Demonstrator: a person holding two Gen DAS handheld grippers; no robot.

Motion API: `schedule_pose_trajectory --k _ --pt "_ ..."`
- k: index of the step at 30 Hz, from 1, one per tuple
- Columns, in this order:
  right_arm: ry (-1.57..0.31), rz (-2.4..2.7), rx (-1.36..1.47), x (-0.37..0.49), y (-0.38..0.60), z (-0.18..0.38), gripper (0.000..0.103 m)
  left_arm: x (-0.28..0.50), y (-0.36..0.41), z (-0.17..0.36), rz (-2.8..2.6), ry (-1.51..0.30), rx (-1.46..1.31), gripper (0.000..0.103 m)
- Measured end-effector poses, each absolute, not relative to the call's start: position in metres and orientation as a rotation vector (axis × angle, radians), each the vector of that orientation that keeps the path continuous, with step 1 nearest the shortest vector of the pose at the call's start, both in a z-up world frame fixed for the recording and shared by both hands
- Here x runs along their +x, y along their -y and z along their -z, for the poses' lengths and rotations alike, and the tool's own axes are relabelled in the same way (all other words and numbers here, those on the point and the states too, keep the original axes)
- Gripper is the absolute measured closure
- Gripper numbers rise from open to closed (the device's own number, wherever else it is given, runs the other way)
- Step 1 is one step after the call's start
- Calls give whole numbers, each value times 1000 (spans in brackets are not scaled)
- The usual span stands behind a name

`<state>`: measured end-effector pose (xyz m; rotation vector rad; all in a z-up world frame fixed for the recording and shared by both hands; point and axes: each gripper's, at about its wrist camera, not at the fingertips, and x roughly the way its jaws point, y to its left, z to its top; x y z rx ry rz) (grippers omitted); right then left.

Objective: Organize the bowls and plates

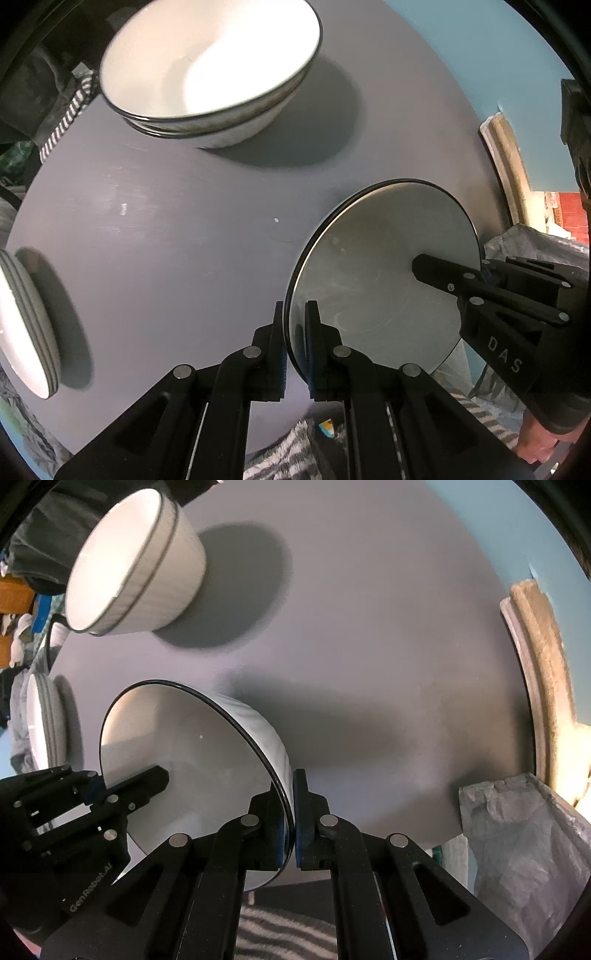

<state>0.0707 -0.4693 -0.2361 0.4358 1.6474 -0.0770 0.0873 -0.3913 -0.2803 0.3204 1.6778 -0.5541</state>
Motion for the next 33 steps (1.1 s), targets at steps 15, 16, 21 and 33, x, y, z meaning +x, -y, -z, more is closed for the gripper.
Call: schedule_pose_trajectory --k 15,16,21,33 --pt "-1615 11 393 100 477 183 99 106 386 224 522 -1577 295 95" --pt "-1611 6 388 102 478 181 99 107 384 222 520 -1570 294 95" --pt "-1595 -24 352 115 477 174 99 120 370 206 505 -1548 270 95" --pt "-1578 -78 282 139 455 173 99 158 352 193 447 -1515 217 95"
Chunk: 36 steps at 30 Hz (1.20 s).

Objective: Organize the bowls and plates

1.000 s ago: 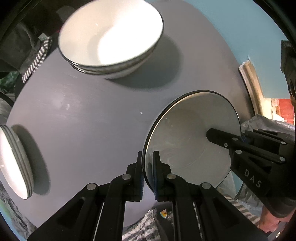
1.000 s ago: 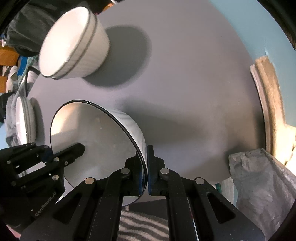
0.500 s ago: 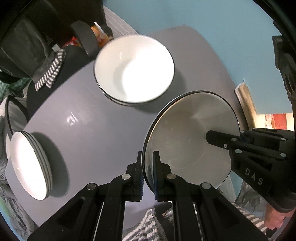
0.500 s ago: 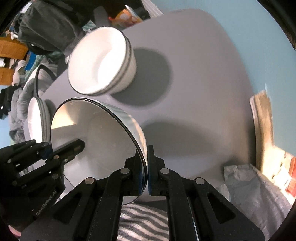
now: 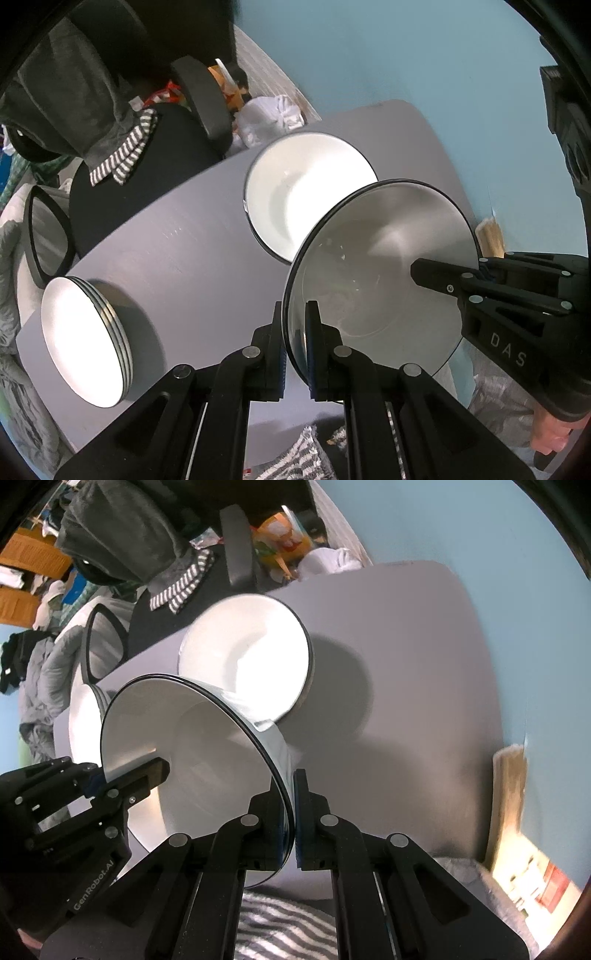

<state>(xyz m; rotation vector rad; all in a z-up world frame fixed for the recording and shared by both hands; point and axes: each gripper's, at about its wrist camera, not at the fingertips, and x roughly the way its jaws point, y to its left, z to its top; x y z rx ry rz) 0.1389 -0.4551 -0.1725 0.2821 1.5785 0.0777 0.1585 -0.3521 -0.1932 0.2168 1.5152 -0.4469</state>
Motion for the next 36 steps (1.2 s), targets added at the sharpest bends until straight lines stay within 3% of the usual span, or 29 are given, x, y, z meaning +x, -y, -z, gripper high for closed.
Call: schedule_pose_trajectory --k 36 --pt "-1683 -89 249 215 451 208 98 218 357 228 340 -1572 185 94"
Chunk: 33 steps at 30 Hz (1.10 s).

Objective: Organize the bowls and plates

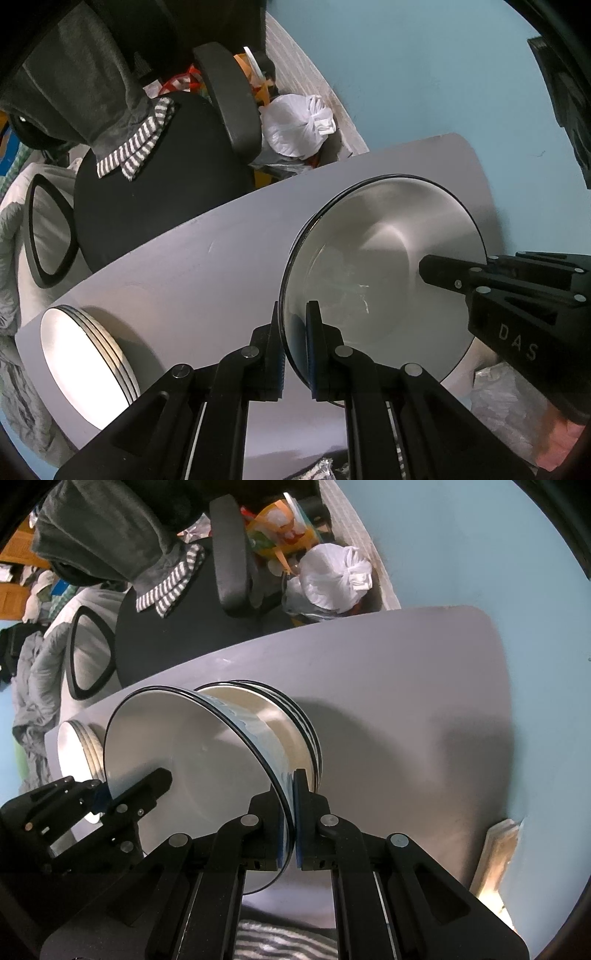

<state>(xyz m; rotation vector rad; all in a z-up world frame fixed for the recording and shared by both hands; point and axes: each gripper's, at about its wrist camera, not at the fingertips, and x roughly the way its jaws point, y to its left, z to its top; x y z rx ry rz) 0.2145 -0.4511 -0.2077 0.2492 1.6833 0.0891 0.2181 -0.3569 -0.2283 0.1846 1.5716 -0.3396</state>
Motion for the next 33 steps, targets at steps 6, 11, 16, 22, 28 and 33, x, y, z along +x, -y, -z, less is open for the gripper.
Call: schedule_pose_trajectory --k 6,11,16,22,28,33 --pt "-1695 -84 248 215 452 213 97 221 359 237 350 -1591 188 93" --pt "-1711 -75 242 218 451 214 94 222 363 235 340 -1575 226 93" --pt "-1726 -74 226 219 448 214 91 223 361 234 336 -1577 234 91" --pt "-1724 -75 216 219 445 211 82 222 358 232 328 -1586 214 89" --pt "-1717 -66 181 219 439 206 74 222 354 233 308 -1599 174 88" --pt "-1716 -65 177 219 439 205 74 222 349 233 304 -1601 150 82"
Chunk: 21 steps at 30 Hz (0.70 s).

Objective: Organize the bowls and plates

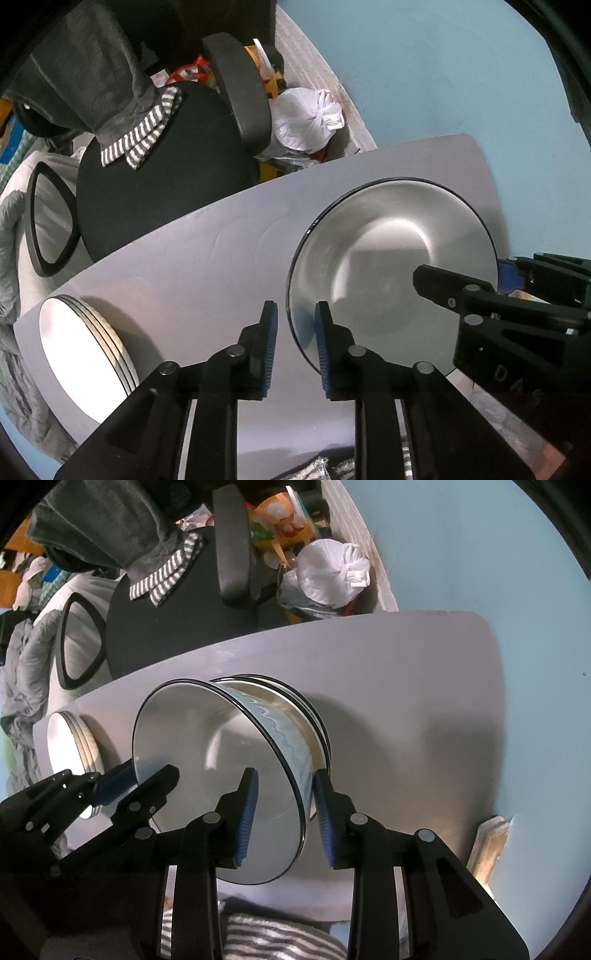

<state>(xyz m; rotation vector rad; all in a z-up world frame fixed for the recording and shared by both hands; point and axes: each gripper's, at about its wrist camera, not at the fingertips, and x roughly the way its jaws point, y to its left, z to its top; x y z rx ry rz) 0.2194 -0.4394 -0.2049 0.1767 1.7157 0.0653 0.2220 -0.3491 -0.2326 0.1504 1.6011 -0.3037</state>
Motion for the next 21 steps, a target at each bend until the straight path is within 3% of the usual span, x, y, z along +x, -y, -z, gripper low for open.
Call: schedule_pose_trajectory --k 5,11,16,20,21 --pt "-1697 -41 156 221 441 198 67 222 348 227 304 -1590 142 78" --pt "-1684 -35 158 222 442 192 66 219 347 214 304 -1558 145 78" --pt "-1662 -32 148 218 442 186 58 214 345 198 314 -1535 135 77" --pt "-1645 -26 148 215 443 181 49 210 342 188 304 -1499 151 56" --pt "-1638 -24 149 214 444 179 48 208 342 184 303 -1482 156 55"
